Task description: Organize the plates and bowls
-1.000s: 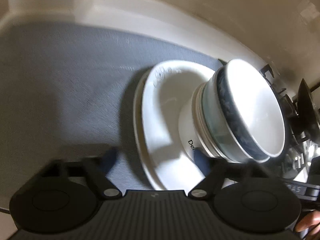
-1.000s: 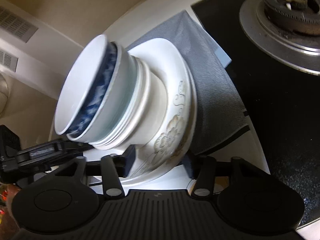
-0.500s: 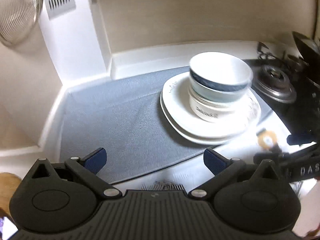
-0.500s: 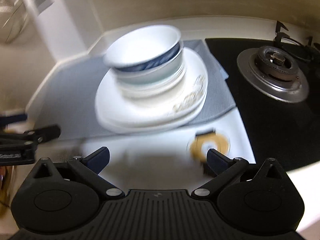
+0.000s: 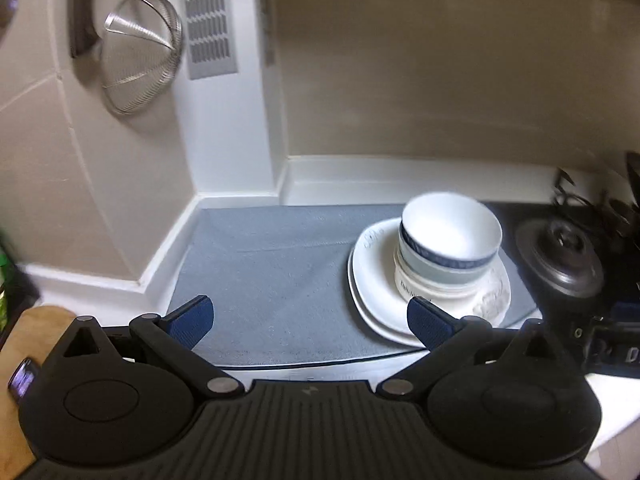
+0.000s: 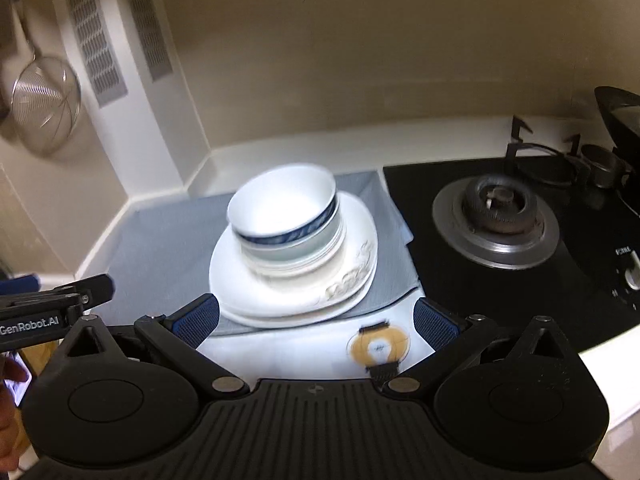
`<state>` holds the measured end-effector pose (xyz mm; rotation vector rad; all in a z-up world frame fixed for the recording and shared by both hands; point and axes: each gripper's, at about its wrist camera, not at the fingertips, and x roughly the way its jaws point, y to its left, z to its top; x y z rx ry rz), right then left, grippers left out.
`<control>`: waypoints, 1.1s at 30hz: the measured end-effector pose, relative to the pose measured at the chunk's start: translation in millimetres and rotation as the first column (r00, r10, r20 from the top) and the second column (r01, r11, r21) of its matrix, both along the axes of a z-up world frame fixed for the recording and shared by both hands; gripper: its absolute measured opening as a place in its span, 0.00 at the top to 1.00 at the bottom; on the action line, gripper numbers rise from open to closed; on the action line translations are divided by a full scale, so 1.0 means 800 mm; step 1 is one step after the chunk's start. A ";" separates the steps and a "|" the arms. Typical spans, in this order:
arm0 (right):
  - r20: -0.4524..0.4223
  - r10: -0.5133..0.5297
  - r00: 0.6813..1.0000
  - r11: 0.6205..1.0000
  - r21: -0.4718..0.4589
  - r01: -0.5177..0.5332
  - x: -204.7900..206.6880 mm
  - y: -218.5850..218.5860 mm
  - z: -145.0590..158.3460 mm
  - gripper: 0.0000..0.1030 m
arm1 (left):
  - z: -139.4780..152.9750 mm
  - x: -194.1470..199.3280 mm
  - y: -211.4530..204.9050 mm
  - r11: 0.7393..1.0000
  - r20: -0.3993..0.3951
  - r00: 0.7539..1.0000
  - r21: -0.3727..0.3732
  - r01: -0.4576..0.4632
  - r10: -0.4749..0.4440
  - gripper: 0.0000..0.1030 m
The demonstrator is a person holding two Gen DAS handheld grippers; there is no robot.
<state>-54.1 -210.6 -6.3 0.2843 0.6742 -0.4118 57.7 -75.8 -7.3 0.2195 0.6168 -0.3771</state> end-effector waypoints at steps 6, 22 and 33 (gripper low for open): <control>-0.013 0.023 1.000 1.000 -0.018 -0.024 -0.018 -0.042 0.003 0.00 | 0.010 -0.030 -0.044 0.997 -0.035 0.996 -0.002 -0.082 0.082 0.00; -0.001 0.174 0.985 0.972 -0.160 -0.172 -0.031 -0.059 0.014 0.00 | -0.002 -0.056 -0.080 0.979 -0.109 0.976 0.108 -0.175 0.187 0.00; 0.051 0.217 0.975 0.970 -0.120 -0.210 -0.041 -0.057 0.014 0.00 | 0.006 -0.075 -0.095 0.983 -0.058 0.993 0.160 -0.088 0.099 0.00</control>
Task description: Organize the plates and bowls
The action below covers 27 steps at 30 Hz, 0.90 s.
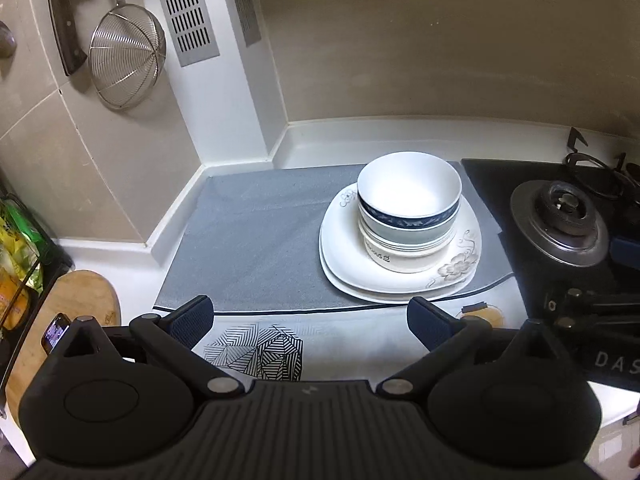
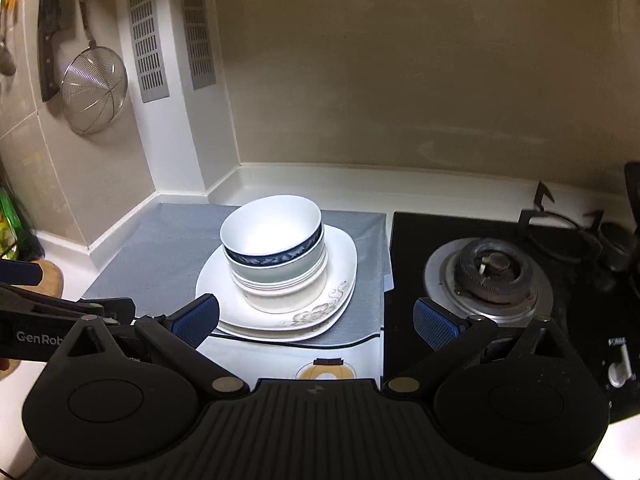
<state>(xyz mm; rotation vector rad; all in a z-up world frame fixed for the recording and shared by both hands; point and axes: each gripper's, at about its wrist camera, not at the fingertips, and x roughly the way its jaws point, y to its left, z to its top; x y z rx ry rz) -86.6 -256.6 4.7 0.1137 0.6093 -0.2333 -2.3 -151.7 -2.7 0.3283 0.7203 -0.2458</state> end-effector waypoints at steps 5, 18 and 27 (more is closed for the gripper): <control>0.016 -0.032 0.999 0.999 -0.015 0.032 -0.003 -0.002 0.000 0.00 | -0.004 0.000 -0.004 1.000 -0.009 1.000 0.023 0.002 -0.002 0.00; -0.018 -0.070 0.997 0.997 -0.021 0.070 -0.004 -0.003 -0.009 0.00 | -0.006 0.003 -0.004 1.000 -0.021 1.000 0.028 0.006 -0.006 0.00; -0.019 -0.074 0.997 0.997 -0.022 0.073 -0.004 -0.005 -0.009 0.00 | -0.007 0.003 -0.006 0.999 -0.020 1.000 0.027 0.018 -0.018 0.00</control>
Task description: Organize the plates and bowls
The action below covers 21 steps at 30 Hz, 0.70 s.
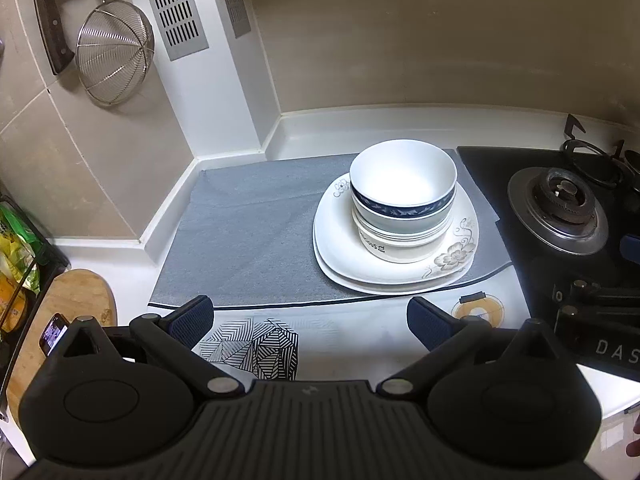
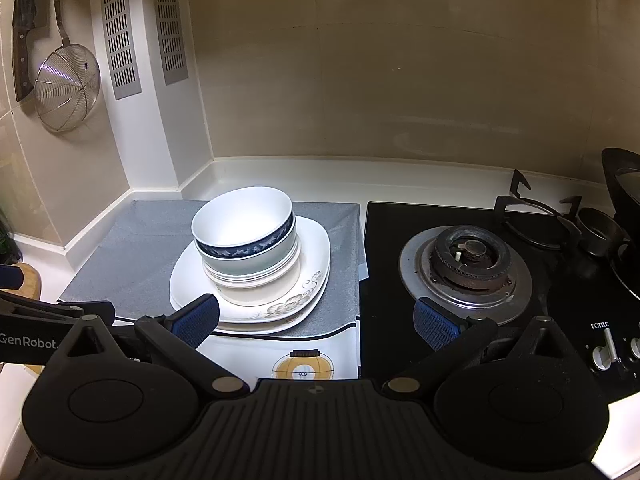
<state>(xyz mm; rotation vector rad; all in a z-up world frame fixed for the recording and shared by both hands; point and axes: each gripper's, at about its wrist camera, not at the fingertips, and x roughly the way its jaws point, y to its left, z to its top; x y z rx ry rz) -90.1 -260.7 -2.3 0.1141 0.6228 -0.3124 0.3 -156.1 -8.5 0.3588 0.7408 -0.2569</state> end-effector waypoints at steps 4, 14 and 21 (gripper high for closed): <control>0.002 0.001 1.000 1.000 0.000 -0.001 0.001 -0.001 0.001 0.00 | 0.000 0.000 0.000 1.000 0.003 1.000 0.000 0.003 -0.003 0.00; -0.007 0.018 1.000 1.000 0.006 -0.018 0.005 0.001 0.001 0.00 | 0.000 0.001 -0.002 1.000 0.004 1.000 0.001 0.004 -0.004 0.00; -0.007 0.013 1.000 1.000 0.008 -0.013 0.006 -0.001 0.000 0.00 | 0.000 0.002 -0.002 1.000 0.002 1.000 0.001 0.007 -0.007 0.00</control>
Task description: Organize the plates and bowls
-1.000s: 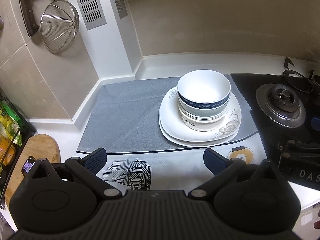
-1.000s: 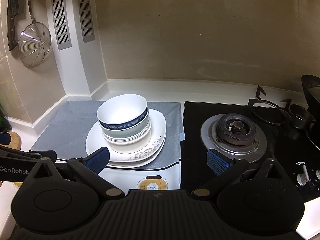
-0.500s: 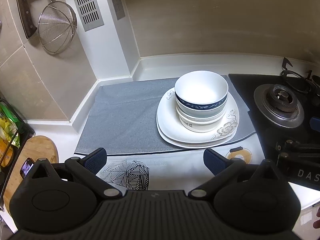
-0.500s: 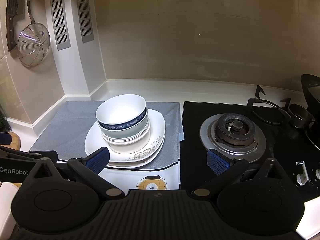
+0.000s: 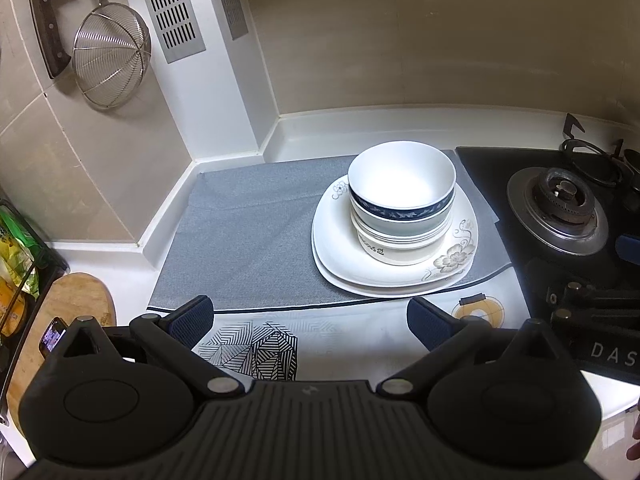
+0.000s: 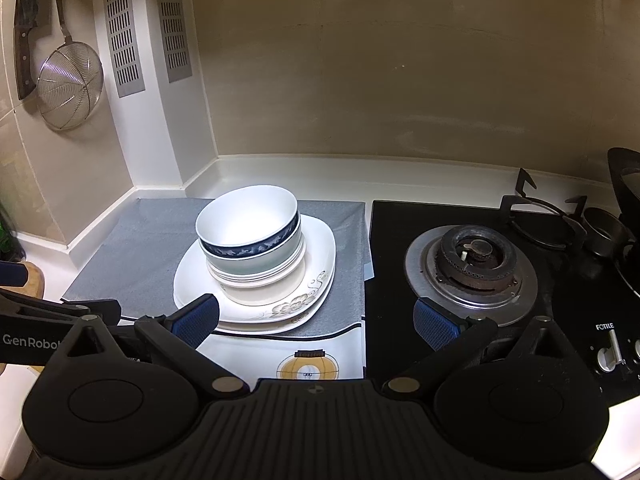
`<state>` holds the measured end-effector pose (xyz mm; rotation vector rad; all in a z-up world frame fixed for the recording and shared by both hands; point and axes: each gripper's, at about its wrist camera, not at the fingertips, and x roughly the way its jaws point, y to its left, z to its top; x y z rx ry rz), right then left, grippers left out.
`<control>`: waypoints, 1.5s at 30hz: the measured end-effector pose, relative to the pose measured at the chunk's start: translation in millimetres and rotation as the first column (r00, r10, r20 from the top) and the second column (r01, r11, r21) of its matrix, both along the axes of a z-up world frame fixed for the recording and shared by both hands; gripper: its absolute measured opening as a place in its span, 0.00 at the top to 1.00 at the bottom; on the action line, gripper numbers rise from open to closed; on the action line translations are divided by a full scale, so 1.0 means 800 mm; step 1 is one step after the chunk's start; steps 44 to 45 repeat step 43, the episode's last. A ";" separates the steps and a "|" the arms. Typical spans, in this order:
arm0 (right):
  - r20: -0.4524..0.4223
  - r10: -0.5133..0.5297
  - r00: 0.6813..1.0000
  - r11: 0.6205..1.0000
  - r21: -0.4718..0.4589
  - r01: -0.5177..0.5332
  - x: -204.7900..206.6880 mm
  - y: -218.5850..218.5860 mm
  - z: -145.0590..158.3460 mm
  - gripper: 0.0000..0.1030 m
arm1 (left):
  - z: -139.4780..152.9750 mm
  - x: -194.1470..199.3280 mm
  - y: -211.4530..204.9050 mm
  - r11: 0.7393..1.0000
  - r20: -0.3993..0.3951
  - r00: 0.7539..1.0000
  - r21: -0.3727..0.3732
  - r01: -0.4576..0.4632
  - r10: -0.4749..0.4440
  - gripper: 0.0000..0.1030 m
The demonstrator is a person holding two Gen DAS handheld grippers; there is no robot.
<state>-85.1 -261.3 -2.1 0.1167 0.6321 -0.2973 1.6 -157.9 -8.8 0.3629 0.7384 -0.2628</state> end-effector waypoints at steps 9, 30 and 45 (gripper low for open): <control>0.008 0.000 1.000 1.000 -0.004 0.000 0.002 -0.002 0.001 0.00 | 0.000 0.002 -0.001 1.000 0.004 1.000 0.001 0.004 -0.004 0.00; 0.009 -0.011 1.000 1.000 -0.006 0.011 0.008 -0.010 0.002 0.00 | -0.001 0.011 -0.011 1.000 0.002 1.000 0.005 0.017 -0.017 0.00; 0.018 0.007 1.000 1.000 -0.005 -0.007 0.024 -0.008 0.005 0.00 | 0.000 0.025 -0.005 1.000 0.009 1.000 -0.014 -0.011 0.011 0.00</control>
